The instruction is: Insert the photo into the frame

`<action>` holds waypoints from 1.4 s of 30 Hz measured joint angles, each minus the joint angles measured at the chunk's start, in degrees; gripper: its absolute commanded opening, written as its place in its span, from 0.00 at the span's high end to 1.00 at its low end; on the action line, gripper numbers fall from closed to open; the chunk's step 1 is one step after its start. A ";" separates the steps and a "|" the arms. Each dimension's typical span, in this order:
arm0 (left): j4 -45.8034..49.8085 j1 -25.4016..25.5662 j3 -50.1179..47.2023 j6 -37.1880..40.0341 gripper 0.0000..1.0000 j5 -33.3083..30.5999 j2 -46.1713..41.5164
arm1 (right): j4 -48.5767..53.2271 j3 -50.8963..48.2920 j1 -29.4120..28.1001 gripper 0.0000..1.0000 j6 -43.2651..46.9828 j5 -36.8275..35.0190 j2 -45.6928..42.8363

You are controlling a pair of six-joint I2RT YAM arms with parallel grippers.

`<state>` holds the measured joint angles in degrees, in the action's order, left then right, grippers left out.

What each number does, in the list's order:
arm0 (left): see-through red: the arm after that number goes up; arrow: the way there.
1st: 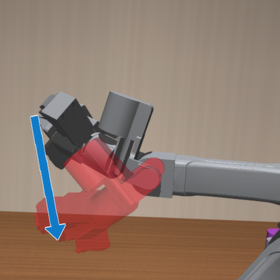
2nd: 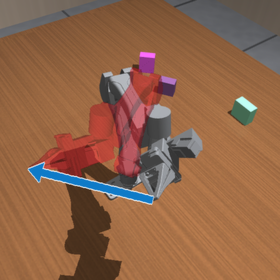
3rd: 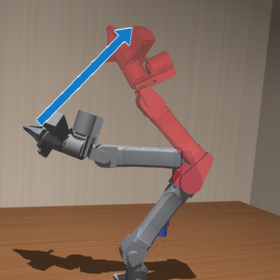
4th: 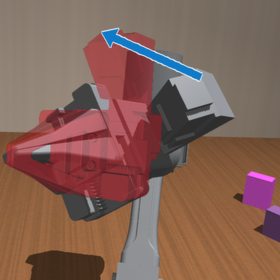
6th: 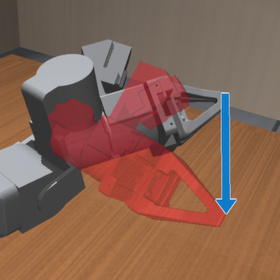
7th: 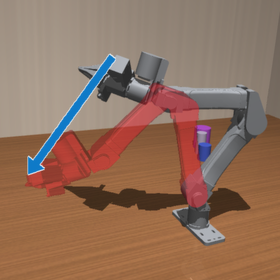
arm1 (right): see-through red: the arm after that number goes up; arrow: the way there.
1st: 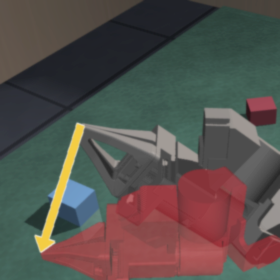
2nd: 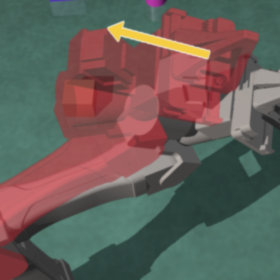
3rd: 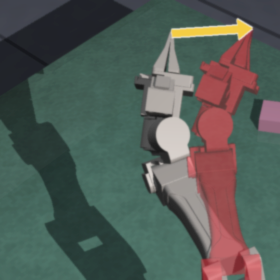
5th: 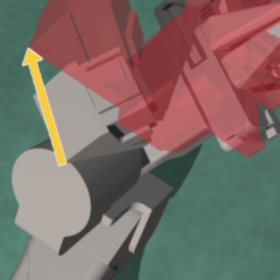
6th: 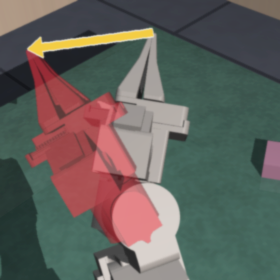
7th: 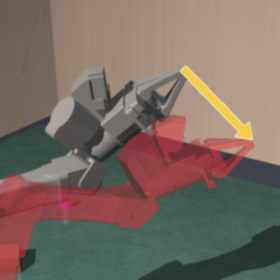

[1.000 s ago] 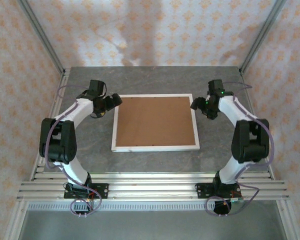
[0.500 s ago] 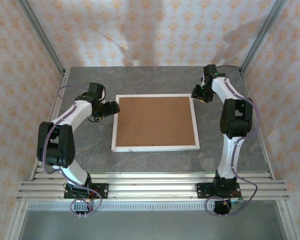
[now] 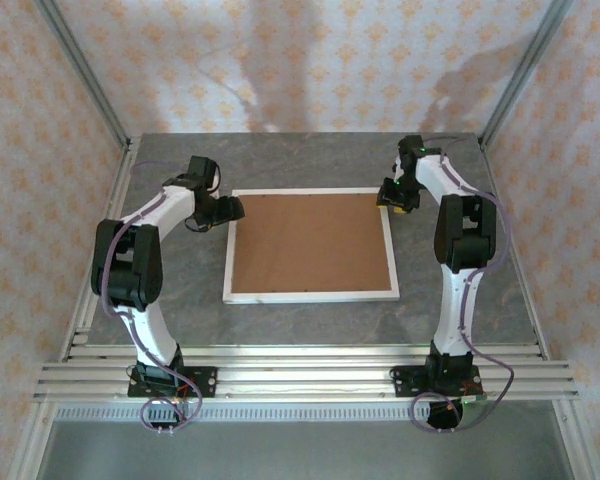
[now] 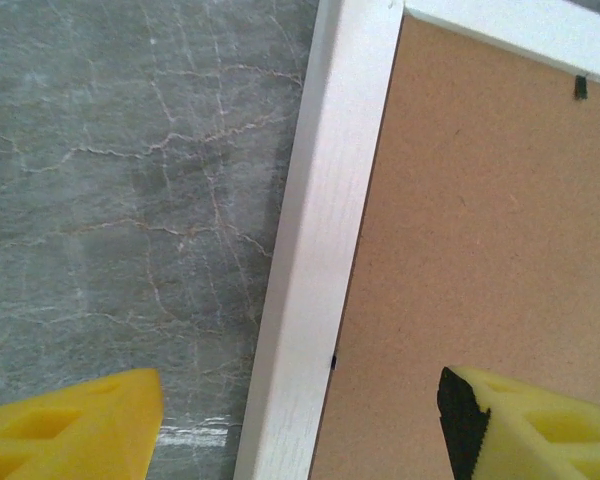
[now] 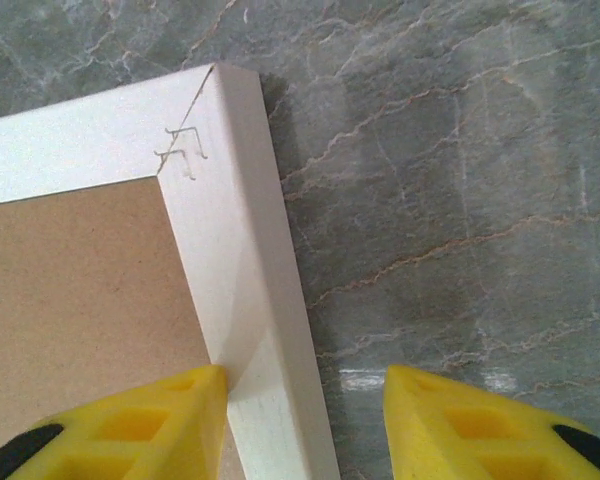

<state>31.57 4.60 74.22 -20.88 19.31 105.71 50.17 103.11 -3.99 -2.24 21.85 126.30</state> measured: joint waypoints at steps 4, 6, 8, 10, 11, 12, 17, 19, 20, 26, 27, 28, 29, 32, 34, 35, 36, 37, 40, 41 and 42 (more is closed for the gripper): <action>0.33 0.63 0.02 0.00 0.29 0.00 1.46 | 0.20 0.48 0.00 0.55 -0.02 -0.61 0.22; 0.70 0.68 0.24 0.02 0.30 0.00 2.43 | 0.20 0.83 0.00 0.55 -0.02 -0.87 0.52; 1.33 0.68 1.09 0.02 0.31 -0.02 3.74 | 0.22 0.94 0.00 0.55 -0.02 -0.83 0.72; 1.68 0.68 2.05 0.09 0.33 -0.07 4.94 | 0.24 0.96 -0.02 0.54 0.00 -0.63 0.83; 1.77 0.74 2.49 0.26 0.34 -0.09 5.38 | 0.22 0.98 -0.11 0.54 0.02 -0.50 0.87; 1.92 0.85 2.89 0.44 0.35 -0.13 5.79 | 0.22 1.03 -0.13 0.54 0.02 -0.44 0.94; 2.08 1.81 4.17 1.09 0.42 -0.13 6.91 | 1.57 2.69 -0.81 0.48 0.92 -0.94 2.14; 2.12 2.19 4.61 1.20 0.44 -0.17 7.30 | 2.01 3.04 -1.07 0.45 1.20 -1.62 2.34; 2.21 2.27 4.81 1.36 0.45 -0.15 7.45 | 2.08 3.04 -1.25 0.44 1.36 -1.92 2.34; 2.64 2.54 5.42 1.51 0.48 -0.28 7.87 | 3.78 5.07 -1.88 0.37 1.53 -2.78 3.67; 2.71 2.54 5.46 1.51 0.48 -0.28 7.93 | 4.11 5.38 -1.88 0.34 1.51 -2.80 3.87; 2.71 2.54 5.49 1.51 0.48 -0.28 7.93 | 4.50 5.70 -1.88 0.32 1.46 -2.84 4.13; 2.73 2.54 5.49 1.51 0.48 -0.28 7.93 | 4.74 5.95 -1.88 0.31 1.38 -2.86 4.37; 2.73 2.56 5.49 1.51 0.48 -0.28 7.96 | 5.46 6.40 -1.90 0.28 0.94 -3.50 4.59; 2.73 2.56 5.51 1.51 0.49 -0.26 7.98 | 5.68 6.60 -1.99 0.27 0.85 -3.89 4.70; 2.80 2.56 5.57 1.51 0.49 -0.26 8.02 | 5.97 6.84 -2.05 0.26 0.85 -4.07 4.81; 2.86 2.56 5.64 1.49 0.49 -0.26 8.07 | 6.32 7.23 -2.14 0.25 0.87 -4.35 5.01; 2.93 2.56 5.68 1.49 0.49 -0.26 8.07 | 6.75 7.72 -2.25 0.24 0.90 -4.59 5.29; 3.02 2.64 5.79 1.49 0.49 -0.31 8.13 | 8.07 9.46 -2.86 0.17 1.07 -5.42 6.62; 3.15 2.71 5.90 1.46 0.49 -0.33 8.17 | 8.55 10.08 -3.06 0.15 1.09 -5.75 7.08; 3.28 2.71 6.03 1.49 0.49 -0.37 8.28 | 9.05 10.56 -3.15 0.13 1.36 -6.32 7.34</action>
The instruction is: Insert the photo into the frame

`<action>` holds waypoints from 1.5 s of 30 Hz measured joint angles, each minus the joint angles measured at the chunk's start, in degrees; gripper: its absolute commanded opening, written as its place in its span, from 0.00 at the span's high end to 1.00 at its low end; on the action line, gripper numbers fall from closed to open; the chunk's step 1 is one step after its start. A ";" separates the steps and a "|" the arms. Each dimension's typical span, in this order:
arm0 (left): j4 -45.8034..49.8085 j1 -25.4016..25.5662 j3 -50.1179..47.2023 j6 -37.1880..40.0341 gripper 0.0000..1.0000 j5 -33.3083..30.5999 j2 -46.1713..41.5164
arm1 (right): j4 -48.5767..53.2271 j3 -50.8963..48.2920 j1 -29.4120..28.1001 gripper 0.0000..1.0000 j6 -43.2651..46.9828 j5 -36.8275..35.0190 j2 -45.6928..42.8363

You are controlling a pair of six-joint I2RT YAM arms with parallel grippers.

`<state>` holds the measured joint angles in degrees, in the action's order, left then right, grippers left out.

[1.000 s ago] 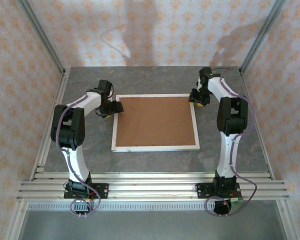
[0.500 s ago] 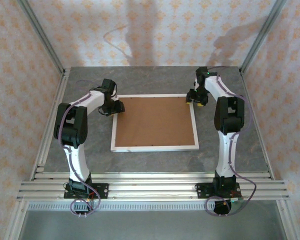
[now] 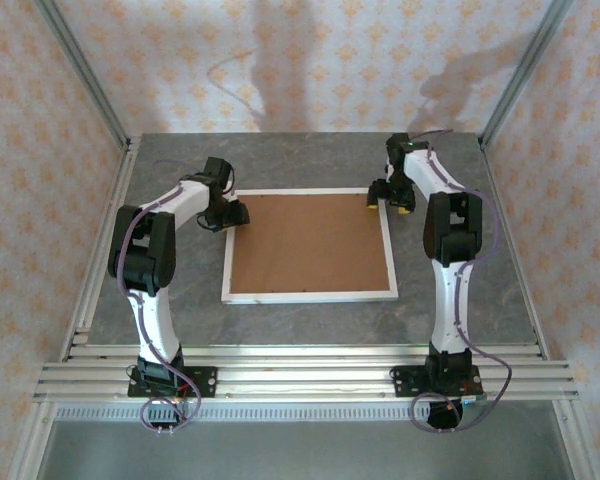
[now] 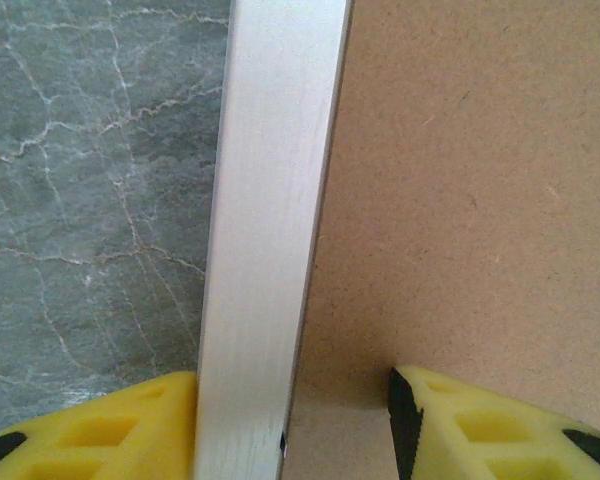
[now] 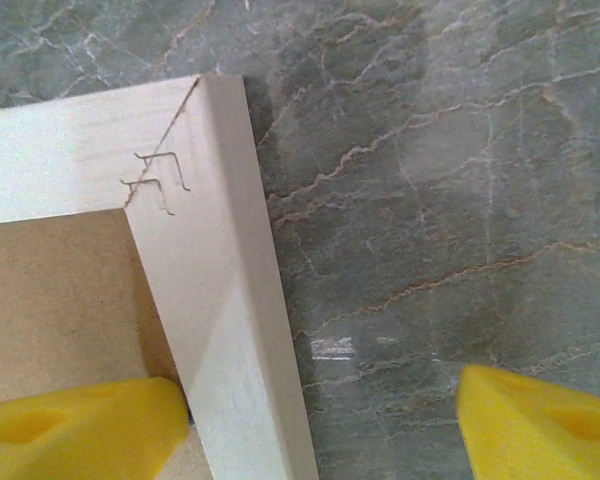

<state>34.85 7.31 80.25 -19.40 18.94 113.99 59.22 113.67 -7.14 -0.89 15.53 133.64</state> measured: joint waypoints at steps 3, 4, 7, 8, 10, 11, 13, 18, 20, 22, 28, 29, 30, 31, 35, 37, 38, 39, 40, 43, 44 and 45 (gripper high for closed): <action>0.35 0.11 0.33 0.00 0.49 -0.17 0.17 | 1.01 0.61 -0.09 0.09 0.44 -0.33 0.20; 0.37 0.11 0.33 -0.02 0.49 -0.20 0.17 | 1.07 0.70 -0.17 0.08 0.63 -0.37 0.35; 0.37 0.17 0.35 -0.02 0.49 -0.33 0.17 | 1.49 1.22 -0.17 0.07 1.42 -0.59 0.57; 0.37 0.17 0.35 0.00 0.49 -0.33 0.17 | 1.66 1.42 -0.17 0.07 1.73 -0.59 0.68; 0.39 0.20 0.35 -0.02 0.49 -0.37 0.17 | 1.84 1.66 -0.17 0.07 2.16 -0.59 0.79; 0.42 0.20 0.35 -0.02 0.50 -0.39 0.17 | 1.86 1.66 -0.17 0.07 2.27 -0.61 0.76; 0.46 0.20 0.35 -0.02 0.49 -0.66 0.17 | 1.84 1.64 -0.17 0.08 2.23 -0.76 0.52; 0.52 0.20 0.42 -0.02 0.49 -0.94 0.17 | 2.01 -0.68 -0.50 0.14 1.49 -0.55 -2.01; 0.83 0.20 0.70 0.02 0.50 -0.96 0.17 | 2.54 -1.77 -0.59 0.16 0.96 -0.50 -3.41; 1.29 0.20 1.11 0.07 0.52 -1.01 0.20 | 2.97 -2.08 -0.37 0.17 0.72 -0.55 -4.81; 2.27 0.20 3.30 1.14 0.60 -0.92 1.57 | 2.93 -2.08 2.25 0.17 0.55 -0.76 -7.02; 2.25 0.20 3.39 1.36 0.60 -0.92 1.62 | 2.95 -2.08 2.58 0.17 0.55 -0.79 -7.02; 2.25 0.20 3.41 1.51 0.61 -0.92 1.62 | 2.97 -2.08 2.86 0.17 0.55 -0.81 -6.93; 2.25 0.20 3.41 1.53 0.63 -0.92 1.64 | 2.95 -2.08 2.99 0.17 0.55 -0.81 -6.88; 2.25 0.17 3.41 1.57 0.63 -0.96 1.62 | 2.93 -2.08 2.91 0.17 0.55 -0.79 -6.47; 2.25 0.15 3.41 1.57 0.63 -0.96 1.62 | 2.91 -2.08 2.78 0.17 0.55 -0.76 -5.81; 2.25 0.15 3.41 1.55 0.63 -0.96 1.62 | 2.89 -2.08 2.78 0.17 0.55 -0.74 -5.53; 2.25 0.15 3.41 1.55 0.63 -0.96 1.62 | 2.89 -2.08 2.73 0.17 0.55 -0.74 -5.07; 2.25 0.15 3.39 1.55 0.63 -0.96 1.62 | 2.89 -2.08 2.73 0.17 0.55 -0.76 -4.63; 2.25 0.15 3.39 1.55 0.63 -0.96 1.62 | 2.49 -2.67 2.73 0.16 0.52 -0.96 -3.48; 2.25 0.15 3.39 1.55 0.63 -0.96 1.62 | 2.40 -2.99 2.73 0.16 0.52 -1.01 -3.17; 2.25 0.15 3.39 1.55 0.63 -0.94 1.62 | 2.14 -3.23 2.73 0.16 0.48 -0.52 -2.91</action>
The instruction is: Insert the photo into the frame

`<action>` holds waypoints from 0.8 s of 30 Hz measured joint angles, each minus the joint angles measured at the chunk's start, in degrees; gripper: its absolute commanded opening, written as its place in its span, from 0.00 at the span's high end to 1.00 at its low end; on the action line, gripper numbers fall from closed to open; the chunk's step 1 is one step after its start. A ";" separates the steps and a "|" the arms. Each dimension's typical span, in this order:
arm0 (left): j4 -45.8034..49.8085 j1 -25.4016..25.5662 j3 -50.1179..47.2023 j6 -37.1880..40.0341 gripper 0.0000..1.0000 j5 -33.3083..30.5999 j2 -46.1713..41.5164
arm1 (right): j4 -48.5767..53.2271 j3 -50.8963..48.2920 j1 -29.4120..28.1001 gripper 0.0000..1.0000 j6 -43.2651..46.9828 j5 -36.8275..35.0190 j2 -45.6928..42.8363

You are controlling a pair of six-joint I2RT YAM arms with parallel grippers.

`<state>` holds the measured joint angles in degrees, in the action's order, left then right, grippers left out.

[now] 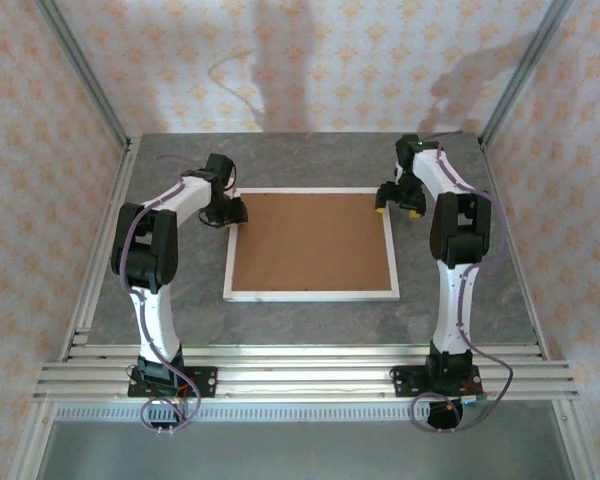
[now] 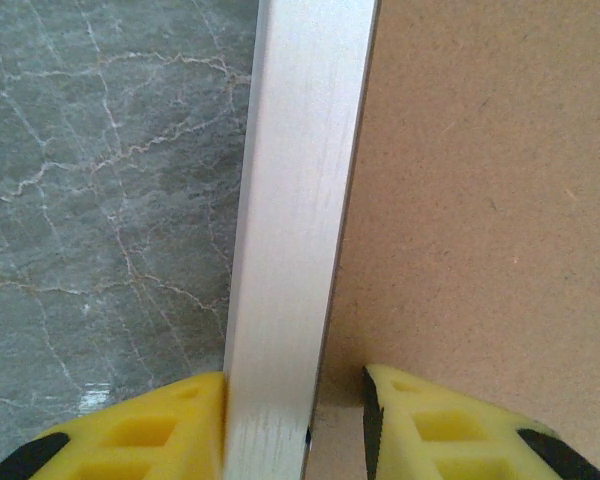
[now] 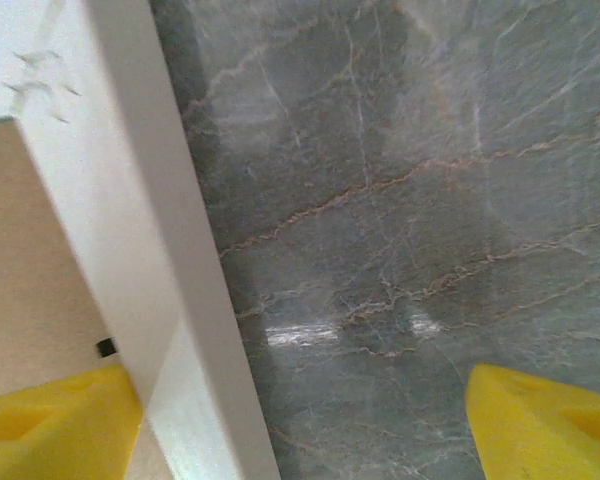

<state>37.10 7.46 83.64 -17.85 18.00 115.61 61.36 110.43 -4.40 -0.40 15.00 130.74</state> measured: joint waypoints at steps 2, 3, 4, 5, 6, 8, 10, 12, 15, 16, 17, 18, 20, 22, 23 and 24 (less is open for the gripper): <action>0.00 0.00 0.00 0.00 0.63 0.00 0.00 | -0.26 0.00 -0.04 0.16 0.02 -0.11 0.07; 0.00 0.00 -0.04 0.00 0.63 0.00 0.00 | -0.28 0.00 -0.04 0.16 0.04 -0.04 0.11; 0.00 0.00 -0.07 0.00 0.63 0.00 0.00 | -0.28 0.02 -0.04 0.16 0.04 0.11 0.28; -0.02 0.00 -0.07 0.00 0.63 0.00 0.00 | -0.26 0.13 -0.04 0.16 0.04 0.28 0.44; -0.02 0.00 -0.11 0.00 0.63 0.00 0.00 | -0.11 0.46 -0.04 0.17 0.07 0.46 0.72; -0.04 0.00 -0.11 0.00 0.63 0.00 0.00 | 0.37 1.31 -0.07 0.17 0.09 0.90 1.40; -0.04 0.00 -0.11 0.00 0.63 0.00 0.00 | 0.61 1.42 -0.28 0.16 0.09 0.96 1.42; -0.04 0.00 -0.11 0.00 0.63 0.00 0.00 | 0.61 1.42 -0.33 0.16 0.09 1.03 1.27; -0.04 0.00 -0.11 -0.02 0.63 -0.02 0.00 | 0.83 1.42 -0.31 0.16 0.07 0.81 0.66; -0.04 0.00 -0.11 -0.02 0.63 -0.02 0.00 | 0.81 1.42 -0.31 0.16 0.07 0.83 0.42; -0.04 0.00 -0.11 0.00 0.63 -0.02 0.00 | 0.79 1.44 -0.37 0.16 0.04 0.79 0.22; -0.04 0.00 -0.11 0.00 0.63 -0.02 0.00 | 0.83 1.44 -0.46 0.16 0.04 0.52 -0.13; -0.04 0.00 -0.11 0.00 0.63 -0.02 0.00 | 1.16 1.95 -0.66 0.16 0.04 -0.35 -0.63; -0.04 0.00 -0.11 0.00 0.63 -0.02 0.00 | 1.40 3.15 -0.76 0.16 0.04 -1.38 -0.74; -0.04 0.00 -0.11 0.00 0.63 -0.02 0.00 | 1.42 3.65 -0.74 0.16 0.04 -1.81 -0.74; -0.04 0.00 -0.11 0.00 0.63 -0.02 0.00 | 1.42 3.98 -0.74 0.16 0.04 -2.29 -0.74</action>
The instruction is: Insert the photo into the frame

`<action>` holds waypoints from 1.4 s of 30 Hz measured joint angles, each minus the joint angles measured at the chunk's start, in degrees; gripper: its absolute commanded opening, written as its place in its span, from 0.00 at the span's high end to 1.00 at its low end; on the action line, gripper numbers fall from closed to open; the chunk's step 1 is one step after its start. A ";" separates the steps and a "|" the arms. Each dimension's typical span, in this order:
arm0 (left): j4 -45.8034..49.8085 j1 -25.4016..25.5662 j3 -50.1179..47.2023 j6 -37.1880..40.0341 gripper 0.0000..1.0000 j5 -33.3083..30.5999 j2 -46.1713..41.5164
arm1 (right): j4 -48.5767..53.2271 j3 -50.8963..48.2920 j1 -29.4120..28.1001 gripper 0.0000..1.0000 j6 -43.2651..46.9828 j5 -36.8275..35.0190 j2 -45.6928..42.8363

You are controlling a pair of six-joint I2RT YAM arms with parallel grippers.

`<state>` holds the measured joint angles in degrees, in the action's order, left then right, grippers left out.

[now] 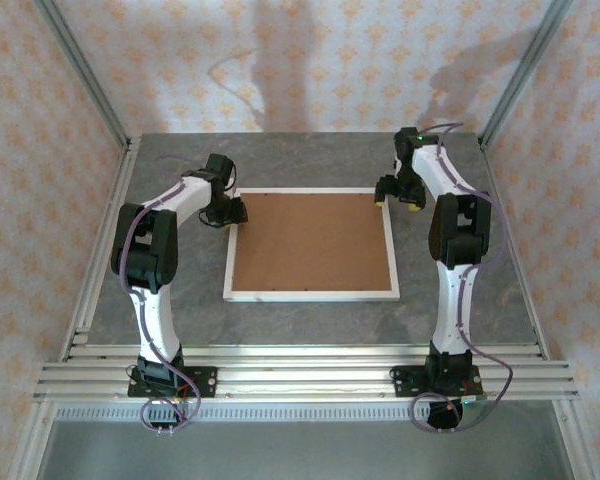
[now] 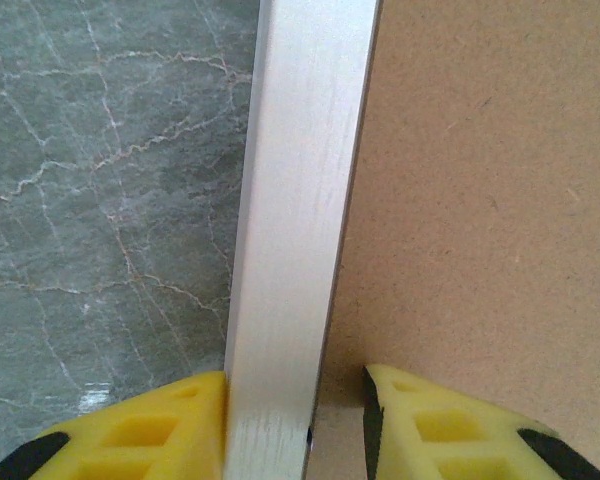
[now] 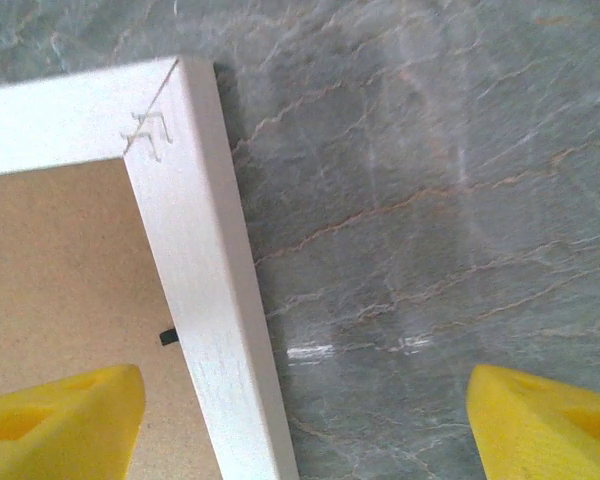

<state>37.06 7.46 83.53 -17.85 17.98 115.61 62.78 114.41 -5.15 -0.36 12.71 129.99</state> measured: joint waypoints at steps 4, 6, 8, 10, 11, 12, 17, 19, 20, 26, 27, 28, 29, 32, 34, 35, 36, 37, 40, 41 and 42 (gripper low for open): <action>0.00 0.00 0.00 0.00 0.63 0.00 0.00 | 0.02 0.26 0.00 0.16 -0.02 -1.81 0.13; 0.02 0.00 0.00 0.00 0.63 0.00 0.00 | 0.00 0.33 0.00 0.16 -0.02 -2.05 0.68; 0.02 0.00 0.00 0.00 0.63 0.00 0.00 | -0.02 0.33 0.00 0.16 -0.02 -2.01 1.62; 0.00 0.00 0.00 -0.02 0.63 0.00 0.00 | -0.42 0.33 0.00 0.16 -0.20 -0.85 2.58; 0.00 0.00 0.00 -0.02 0.63 0.00 0.00 | -0.59 0.33 -0.09 0.16 -0.22 -0.50 2.67; 0.00 0.00 0.00 -0.02 0.63 0.00 0.00 | -0.57 0.33 -0.20 0.16 -0.20 -0.50 2.67; 0.02 0.00 0.00 -0.02 0.63 0.00 0.00 | -0.87 -0.09 -0.81 0.16 -0.24 -0.87 2.71; 0.00 0.00 -0.04 -0.02 0.63 0.00 0.00 | -1.18 -0.42 -1.05 0.16 -0.48 -0.94 2.71; 0.00 0.00 -0.04 -0.02 0.63 0.00 -0.02 | -1.27 -0.55 -1.18 0.16 -0.79 -0.94 2.78; -0.04 0.00 -0.11 -0.07 0.63 0.02 -0.07 | -1.55 -0.83 -1.68 0.15 -1.57 -1.38 2.89; -0.04 0.00 -0.11 -0.07 0.63 0.02 -0.07 | -1.55 -0.83 -1.68 0.15 -1.70 -1.40 2.89; -0.04 0.00 -0.11 -0.07 0.63 0.02 -0.07 | -1.55 -0.83 -1.68 0.15 -1.73 -1.40 2.89; -0.04 0.00 -0.11 -0.07 0.63 0.02 -0.07 | -1.53 -0.83 -1.68 0.15 -1.73 -1.40 2.91; -0.04 0.00 -0.11 -0.07 0.63 0.02 -0.07 | -1.53 -0.76 -1.68 0.15 -1.73 -1.53 2.82; -0.04 0.00 -0.11 -0.09 0.63 0.02 -0.07 | -1.51 -0.83 -1.68 0.15 -1.92 -2.27 2.34; -0.04 0.00 -0.11 -0.11 0.63 0.00 -0.07 | -1.53 -1.27 -1.68 0.15 -2.19 -2.80 1.79; -0.04 0.00 -0.11 -0.15 0.63 0.00 -0.07 | -1.55 -1.99 -1.68 0.15 -2.45 -3.26 1.14; -0.04 0.00 -0.11 -0.20 0.63 0.00 -0.07 | -1.53 -2.93 -1.70 0.14 -2.60 -3.34 0.28; -0.04 0.00 -0.11 -0.22 0.63 0.02 -0.07 | -0.72 -7.72 -2.32 0.15 -3.21 -3.39 -3.45; -0.04 0.00 -0.11 -0.22 0.63 0.00 -0.07 | -0.59 -9.66 -2.54 0.15 -3.48 -3.37 -5.09; -0.04 0.00 -0.11 -0.22 0.63 0.00 -0.07 | -0.37 -11.80 -2.75 0.14 -3.72 -3.37 -7.02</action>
<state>37.01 7.46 83.42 -18.06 17.98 115.55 62.41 102.61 -7.90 -4.08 9.34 122.98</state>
